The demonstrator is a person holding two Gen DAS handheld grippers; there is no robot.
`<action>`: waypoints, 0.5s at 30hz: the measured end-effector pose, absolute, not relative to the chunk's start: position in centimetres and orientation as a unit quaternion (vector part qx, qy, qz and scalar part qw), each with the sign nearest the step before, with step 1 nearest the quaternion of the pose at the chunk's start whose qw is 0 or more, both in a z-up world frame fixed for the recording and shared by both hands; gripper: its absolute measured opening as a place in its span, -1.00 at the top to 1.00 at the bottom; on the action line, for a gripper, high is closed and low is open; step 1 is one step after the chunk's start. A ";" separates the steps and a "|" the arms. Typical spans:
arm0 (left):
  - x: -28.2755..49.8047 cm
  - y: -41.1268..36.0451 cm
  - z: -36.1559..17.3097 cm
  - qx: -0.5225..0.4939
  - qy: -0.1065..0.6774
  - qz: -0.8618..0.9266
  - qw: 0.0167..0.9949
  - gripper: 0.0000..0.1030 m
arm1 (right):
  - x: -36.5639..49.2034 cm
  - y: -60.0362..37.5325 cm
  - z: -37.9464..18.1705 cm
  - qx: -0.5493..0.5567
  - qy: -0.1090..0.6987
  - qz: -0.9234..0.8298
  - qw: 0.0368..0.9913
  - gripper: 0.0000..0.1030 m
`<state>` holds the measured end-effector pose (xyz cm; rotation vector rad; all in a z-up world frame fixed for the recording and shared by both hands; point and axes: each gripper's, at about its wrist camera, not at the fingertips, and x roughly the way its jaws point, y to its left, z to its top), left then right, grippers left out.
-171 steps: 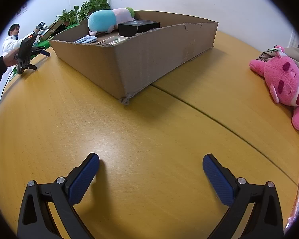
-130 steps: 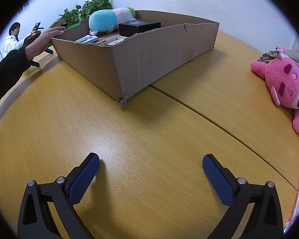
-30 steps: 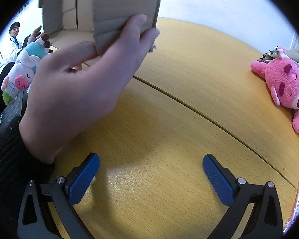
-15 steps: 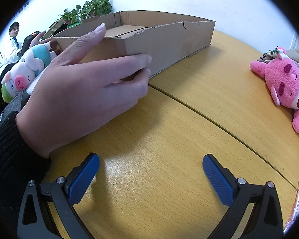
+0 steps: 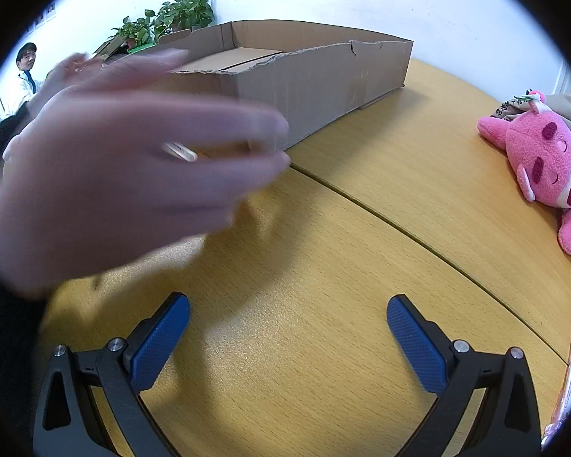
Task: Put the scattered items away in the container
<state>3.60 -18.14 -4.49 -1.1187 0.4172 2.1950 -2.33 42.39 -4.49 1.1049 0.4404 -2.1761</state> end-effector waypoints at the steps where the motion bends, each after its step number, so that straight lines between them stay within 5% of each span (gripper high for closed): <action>1: 3.6 -18.2 -4.5 -0.425 0.158 0.833 0.316 -1.00 | -2.3 42.4 -4.5 0.421 0.168 -0.830 0.325 -1.00; 15: 3.5 -18.1 -4.5 -0.425 0.158 0.834 0.315 -1.00 | -2.3 42.4 -4.5 0.421 0.168 -0.830 0.325 -1.00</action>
